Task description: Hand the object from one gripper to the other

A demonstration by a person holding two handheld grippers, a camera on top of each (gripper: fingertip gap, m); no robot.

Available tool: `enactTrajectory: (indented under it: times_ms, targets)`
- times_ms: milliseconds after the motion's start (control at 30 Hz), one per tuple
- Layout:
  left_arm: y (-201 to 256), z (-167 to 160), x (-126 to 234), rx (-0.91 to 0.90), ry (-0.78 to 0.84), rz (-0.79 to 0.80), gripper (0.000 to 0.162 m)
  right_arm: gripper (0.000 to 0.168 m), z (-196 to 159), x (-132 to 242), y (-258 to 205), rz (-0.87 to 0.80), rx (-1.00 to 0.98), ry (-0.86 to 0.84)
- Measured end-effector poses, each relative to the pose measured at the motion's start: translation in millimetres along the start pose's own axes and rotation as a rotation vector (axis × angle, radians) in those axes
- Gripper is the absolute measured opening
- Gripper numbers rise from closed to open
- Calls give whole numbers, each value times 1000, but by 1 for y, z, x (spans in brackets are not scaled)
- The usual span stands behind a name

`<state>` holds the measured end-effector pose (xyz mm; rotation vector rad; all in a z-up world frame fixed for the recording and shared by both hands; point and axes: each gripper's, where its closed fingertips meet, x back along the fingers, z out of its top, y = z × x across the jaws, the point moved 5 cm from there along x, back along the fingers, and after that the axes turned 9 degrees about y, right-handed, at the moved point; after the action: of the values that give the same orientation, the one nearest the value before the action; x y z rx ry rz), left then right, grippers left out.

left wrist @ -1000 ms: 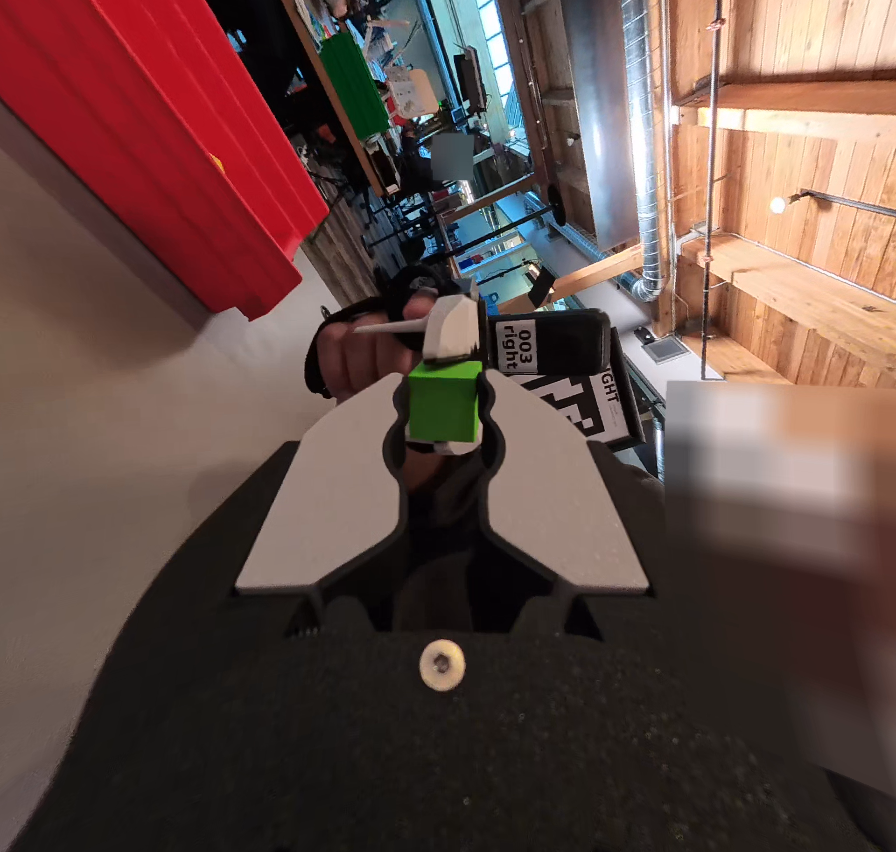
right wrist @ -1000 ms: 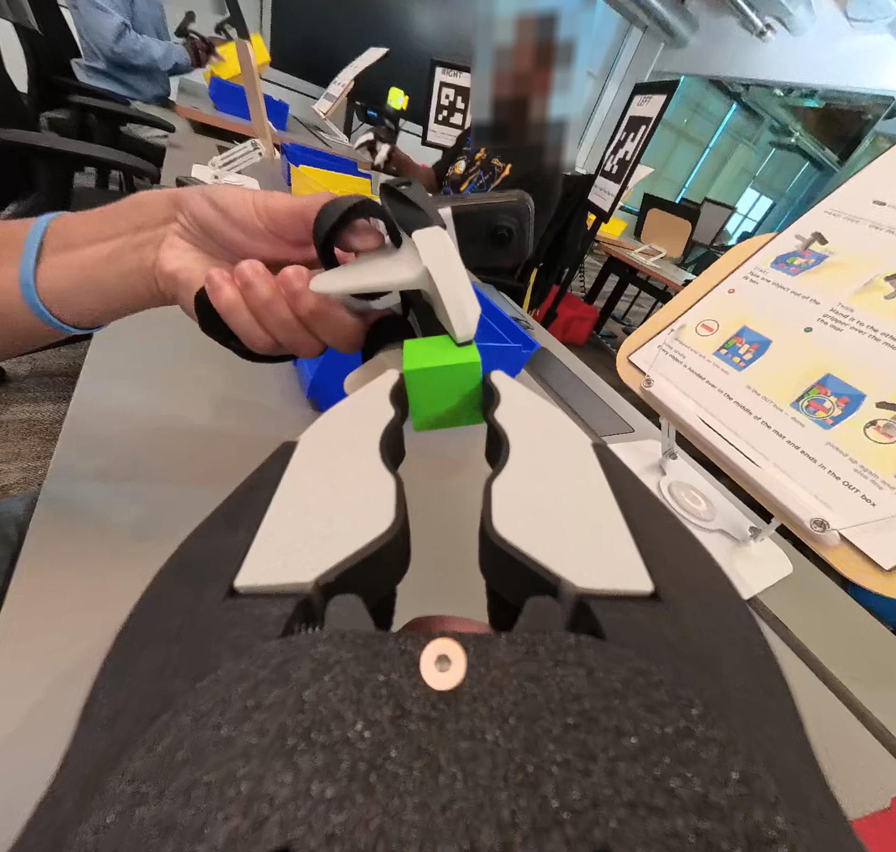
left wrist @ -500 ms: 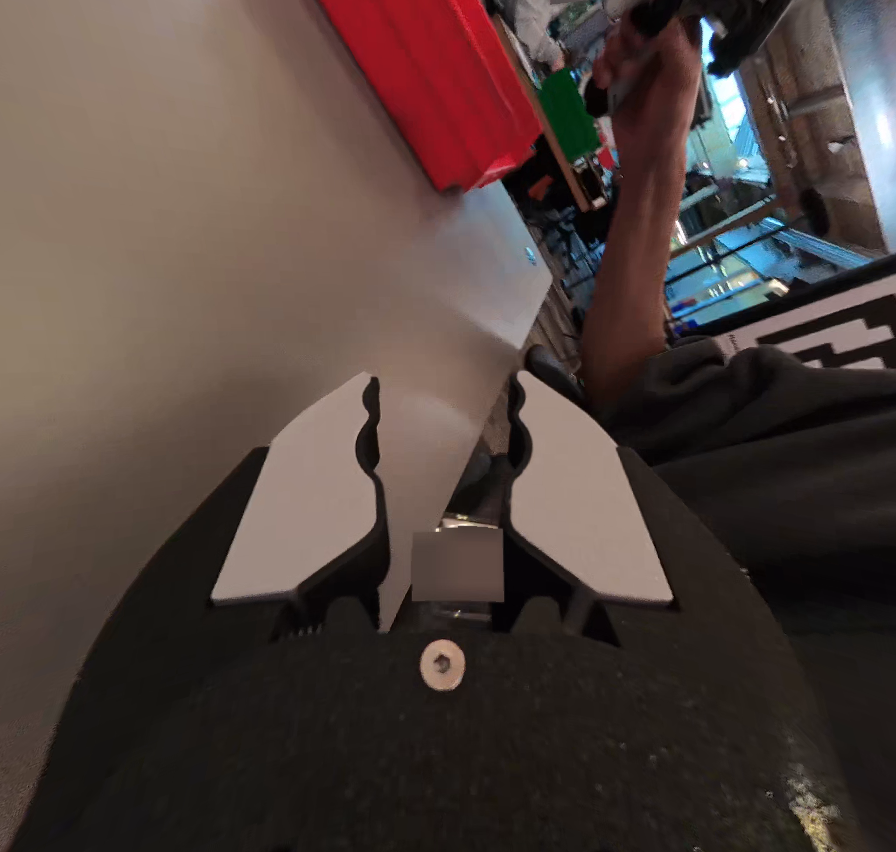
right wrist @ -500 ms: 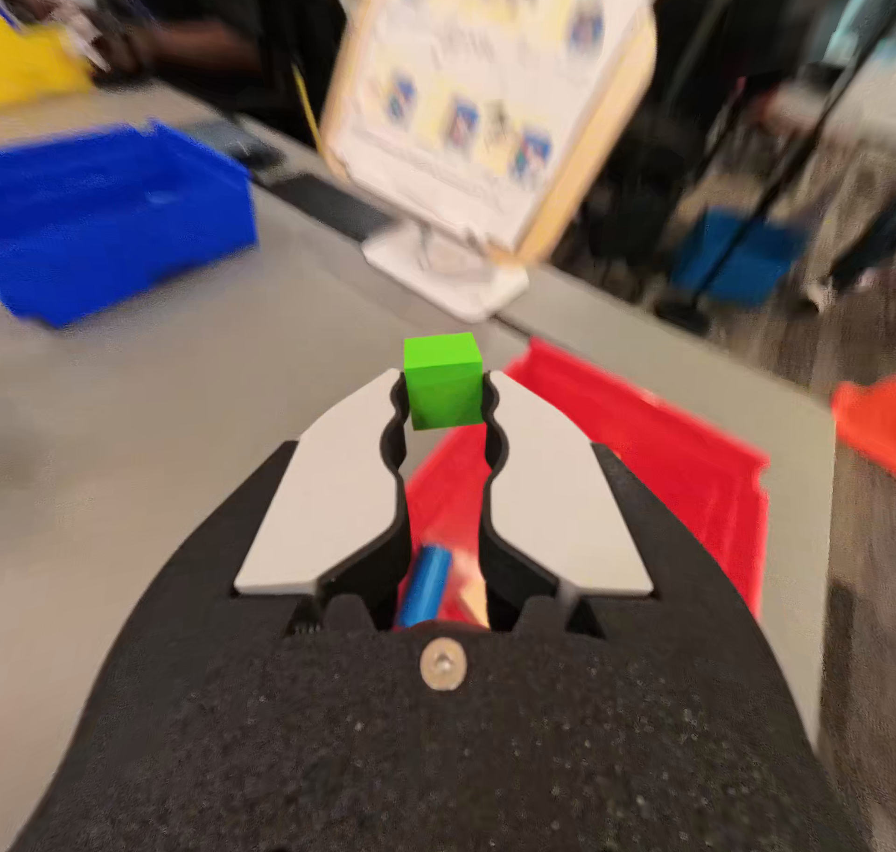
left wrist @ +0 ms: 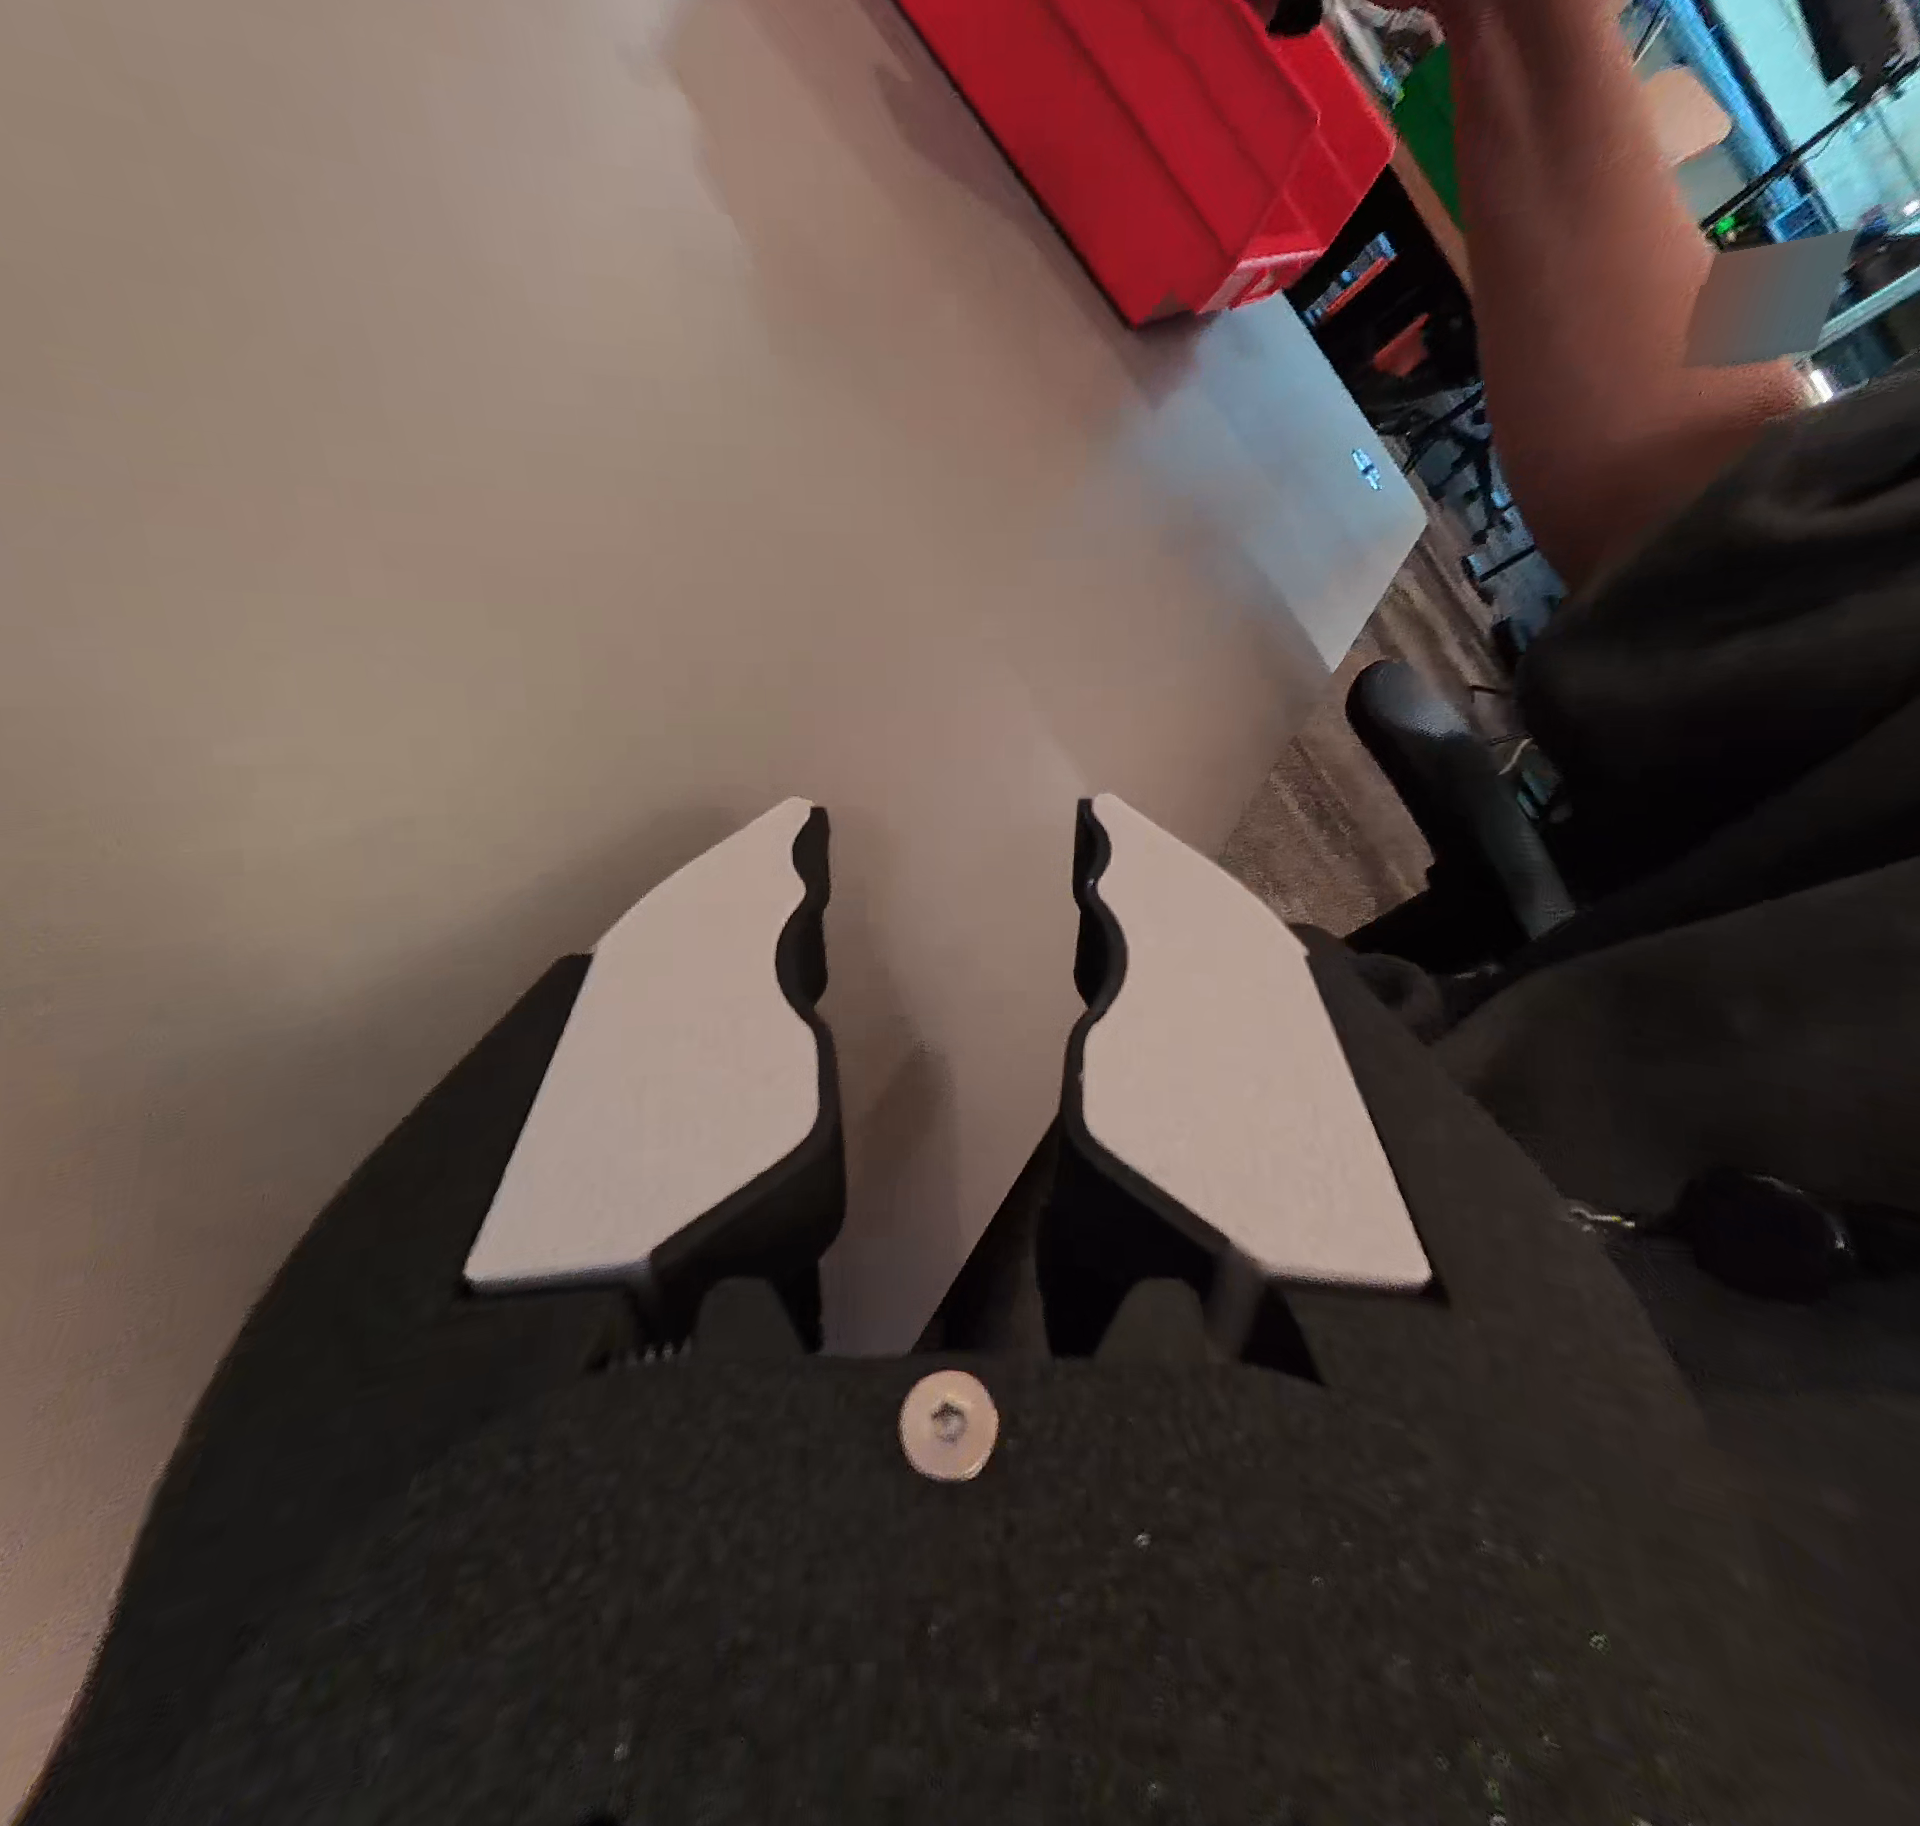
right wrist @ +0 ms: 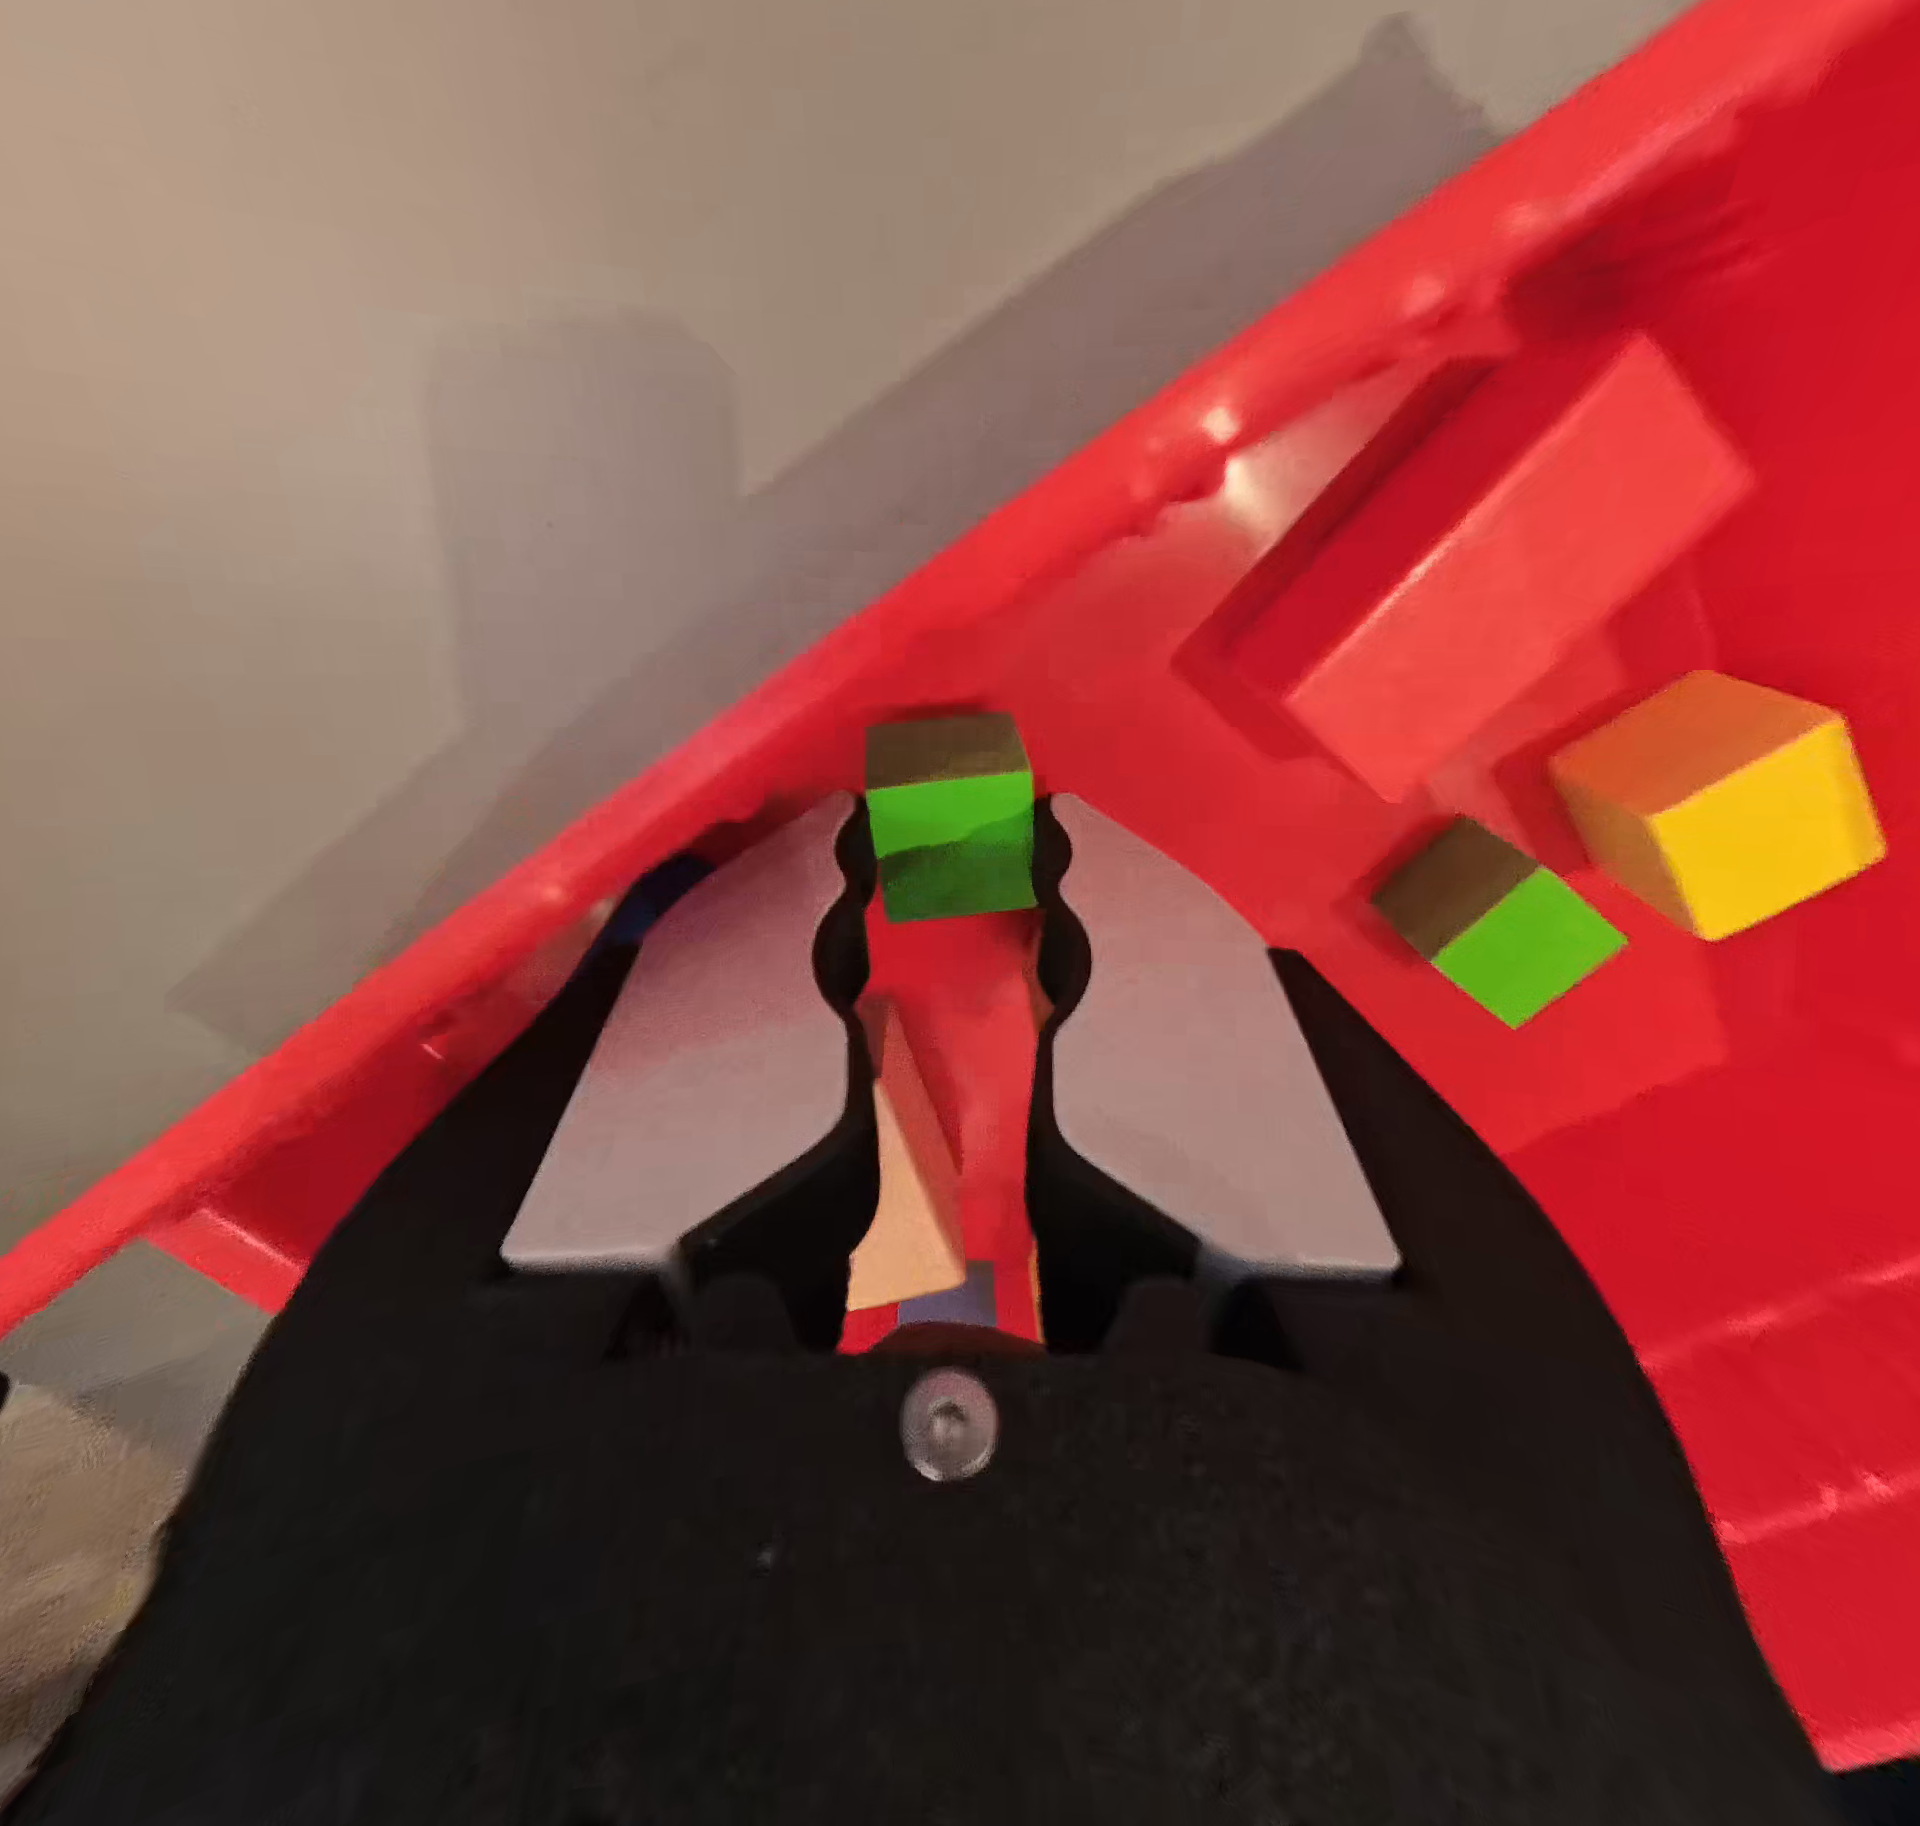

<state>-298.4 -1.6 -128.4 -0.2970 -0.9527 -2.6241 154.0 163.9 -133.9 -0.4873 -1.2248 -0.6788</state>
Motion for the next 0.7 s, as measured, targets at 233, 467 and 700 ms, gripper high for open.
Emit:
enactTrajectory:
  times_ms: [233, 467, 700]
  targets:
    - [6, 11, 7, -62, 93, 9, 45, 44, -4, 8, -4, -54, -11, 74]
    - [2, 33, 30, -187, 237, 129, 45, 49, -33, 124, -48, -522, -293, 649]
    - [-24, 92, 72, -260, 280, 360, 45, 45, -24, 71, -224, -127, -373, 1280]
